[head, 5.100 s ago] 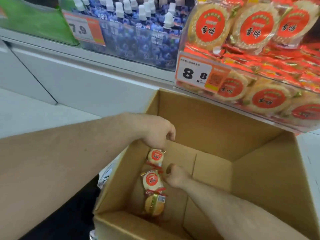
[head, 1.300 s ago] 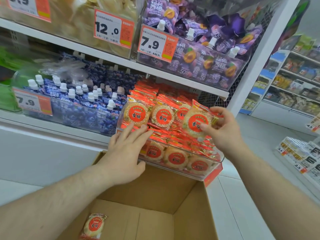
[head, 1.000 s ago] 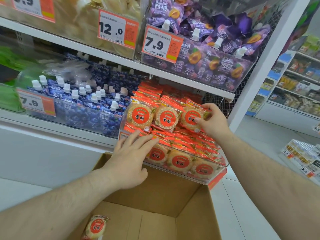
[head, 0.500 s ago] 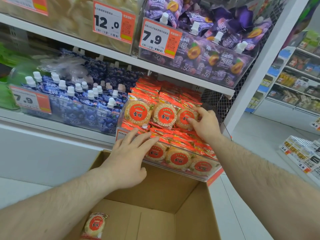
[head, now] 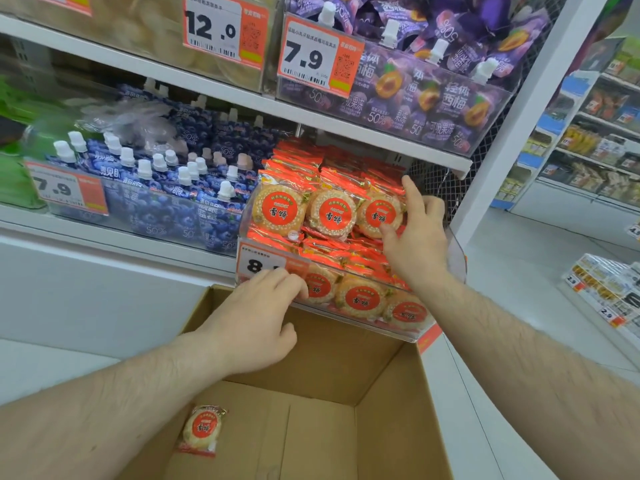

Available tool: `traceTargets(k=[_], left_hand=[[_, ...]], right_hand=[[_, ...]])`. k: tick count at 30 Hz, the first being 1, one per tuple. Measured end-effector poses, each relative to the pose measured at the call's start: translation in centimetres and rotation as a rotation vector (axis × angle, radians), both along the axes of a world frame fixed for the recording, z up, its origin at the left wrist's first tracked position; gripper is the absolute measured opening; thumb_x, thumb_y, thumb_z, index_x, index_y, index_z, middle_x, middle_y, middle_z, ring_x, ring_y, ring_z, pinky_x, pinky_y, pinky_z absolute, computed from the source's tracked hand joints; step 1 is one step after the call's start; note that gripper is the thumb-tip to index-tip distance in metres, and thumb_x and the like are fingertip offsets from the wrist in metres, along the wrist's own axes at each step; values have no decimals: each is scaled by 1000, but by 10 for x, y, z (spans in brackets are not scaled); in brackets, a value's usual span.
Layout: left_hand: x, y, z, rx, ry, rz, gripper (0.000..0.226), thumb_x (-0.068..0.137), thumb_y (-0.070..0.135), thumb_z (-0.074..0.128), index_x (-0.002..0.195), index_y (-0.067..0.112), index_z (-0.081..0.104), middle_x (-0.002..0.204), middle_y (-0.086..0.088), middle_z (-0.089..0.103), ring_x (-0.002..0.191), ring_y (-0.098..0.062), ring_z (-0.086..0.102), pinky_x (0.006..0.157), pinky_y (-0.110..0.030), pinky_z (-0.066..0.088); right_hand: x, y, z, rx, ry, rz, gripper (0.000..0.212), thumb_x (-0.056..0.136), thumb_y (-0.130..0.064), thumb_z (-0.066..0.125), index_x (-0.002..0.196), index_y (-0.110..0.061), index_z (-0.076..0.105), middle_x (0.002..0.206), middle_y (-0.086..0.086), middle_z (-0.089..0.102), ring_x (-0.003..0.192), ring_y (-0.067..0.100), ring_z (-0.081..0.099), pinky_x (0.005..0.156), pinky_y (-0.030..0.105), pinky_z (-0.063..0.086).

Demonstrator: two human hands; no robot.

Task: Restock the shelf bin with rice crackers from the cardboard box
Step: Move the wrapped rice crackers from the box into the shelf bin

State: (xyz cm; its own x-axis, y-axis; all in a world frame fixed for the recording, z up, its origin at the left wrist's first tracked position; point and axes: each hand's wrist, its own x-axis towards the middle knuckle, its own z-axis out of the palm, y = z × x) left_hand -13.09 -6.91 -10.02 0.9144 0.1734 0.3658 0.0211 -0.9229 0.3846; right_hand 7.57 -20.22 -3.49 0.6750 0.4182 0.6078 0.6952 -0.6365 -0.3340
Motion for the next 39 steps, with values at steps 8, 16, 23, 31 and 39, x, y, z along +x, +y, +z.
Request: traceTargets(k=[8,16,23,31,39], left_hand=[[-11,22,-34,47,604,7,51,82,24,59,132,22,48,120,-3,53,115,-24,52,93,-29,44],[-20,35,-78,-25,896,-32,50,83,28,60,131,28,48,118,0,55,106,-21,56,91,-40,50],[-12,46,-95,-152,970,11,48,82,26,58,129,30,48,108,2,61,98,-19,62,86,-42,53],[-10,46,-87,-203,965,90,45,86,27,61,129,27,50,111,3,62,103,-15,58,90,-36,50],[-13,52,-63,-603,843,457,55,87,43,59,136,25,39,88,0,59,75,-17,60,65,-27,52]], right_hand=[[-107,30,-122,262,-103,583,19,80,-3,54,96,1,64,89,10,58,85,19,53,73,24,42],[-170,23,-344,-1007,833,502,41,82,-23,59,122,-16,59,122,9,63,109,29,61,87,33,52],[-218,13,-408,-1292,736,364,84,74,-42,75,141,-13,32,137,14,47,125,32,48,102,38,40],[-187,28,-381,-1072,1037,349,21,86,-19,63,105,-11,64,109,8,68,97,24,65,69,27,46],[-123,22,-265,-177,65,543,31,58,-15,50,86,-19,39,97,3,39,69,32,52,60,33,45]])
